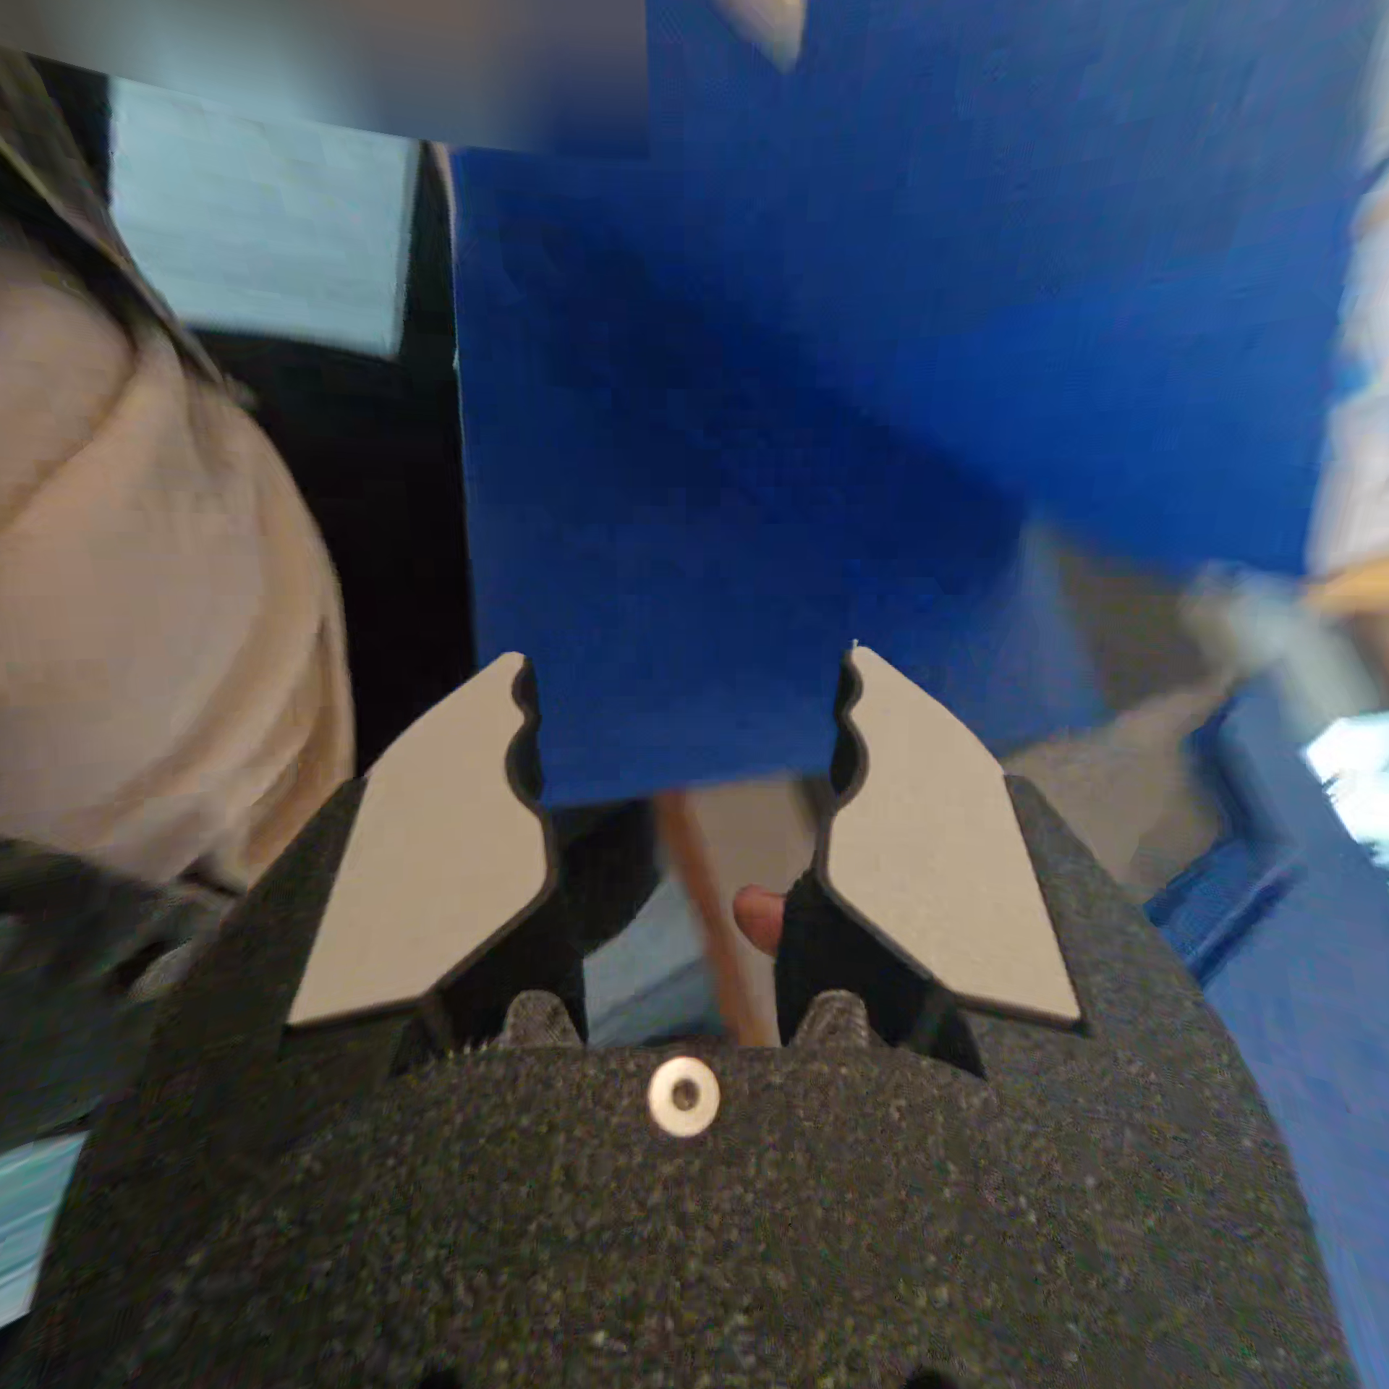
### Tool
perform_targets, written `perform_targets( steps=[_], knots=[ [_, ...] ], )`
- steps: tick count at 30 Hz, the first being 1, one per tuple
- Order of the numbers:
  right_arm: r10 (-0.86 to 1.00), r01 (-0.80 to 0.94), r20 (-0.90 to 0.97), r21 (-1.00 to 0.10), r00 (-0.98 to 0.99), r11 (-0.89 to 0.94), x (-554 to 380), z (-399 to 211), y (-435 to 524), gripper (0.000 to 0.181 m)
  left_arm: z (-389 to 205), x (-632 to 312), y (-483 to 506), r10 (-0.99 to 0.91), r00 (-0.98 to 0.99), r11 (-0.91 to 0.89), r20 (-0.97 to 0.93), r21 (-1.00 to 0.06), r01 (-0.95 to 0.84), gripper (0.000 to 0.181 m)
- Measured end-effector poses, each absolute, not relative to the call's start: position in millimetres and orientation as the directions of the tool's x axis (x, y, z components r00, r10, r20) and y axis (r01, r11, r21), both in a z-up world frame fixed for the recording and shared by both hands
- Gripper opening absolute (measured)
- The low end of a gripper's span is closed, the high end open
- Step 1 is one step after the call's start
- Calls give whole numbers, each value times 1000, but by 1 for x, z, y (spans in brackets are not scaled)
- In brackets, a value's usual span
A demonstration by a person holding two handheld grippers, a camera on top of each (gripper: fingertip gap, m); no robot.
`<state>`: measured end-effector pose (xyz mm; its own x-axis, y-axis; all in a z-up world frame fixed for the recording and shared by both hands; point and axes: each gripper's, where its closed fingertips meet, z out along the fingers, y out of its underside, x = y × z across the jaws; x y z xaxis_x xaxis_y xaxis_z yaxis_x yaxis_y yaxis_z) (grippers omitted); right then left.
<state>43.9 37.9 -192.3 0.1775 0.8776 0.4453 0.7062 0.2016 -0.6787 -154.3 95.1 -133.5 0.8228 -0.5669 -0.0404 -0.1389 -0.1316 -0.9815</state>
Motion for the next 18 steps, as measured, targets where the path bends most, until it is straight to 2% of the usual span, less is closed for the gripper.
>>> perform_targets(
  steps=[1,3,5,6,11,13,15,17,18],
  knots=[
    [912,740,317,-672,260,23,54,-217,38,75,-126,-167,93,-555,830,-129,54,-991,-22,1],
    [921,655,-69,-683,384,-324,60,-248,18,79,-120,-196,89,-510,825,-130,244,-970,207,1],
    [764,504,-365,-589,532,-632,68,-263,15,72,-123,-224,84,-449,826,-116,340,-939,323,1],
    [692,458,-457,-525,559,-717,71,-268,13,73,-125,-234,80,-428,833,-103,350,-935,340,1],
    [467,296,-731,-363,498,-883,43,-279,18,76,-131,-256,68,-383,824,-63,416,-902,426,1],
    [412,327,-785,-281,463,-902,23,-293,8,77,-133,-263,68,-378,777,-67,503,-852,519,2],
    [386,332,-819,-256,424,-908,3,-300,3,69,-138,-266,68,-375,737,-77,563,-811,580,1],
    [340,237,-866,-267,366,-934,-12,-297,13,60,-141,-265,67,-393,692,-86,606,-773,629,1],
    [336,181,-891,-292,305,-939,-17,-289,19,25,-142,-263,66,-405,667,-87,626,-752,653,1]
  ],
)
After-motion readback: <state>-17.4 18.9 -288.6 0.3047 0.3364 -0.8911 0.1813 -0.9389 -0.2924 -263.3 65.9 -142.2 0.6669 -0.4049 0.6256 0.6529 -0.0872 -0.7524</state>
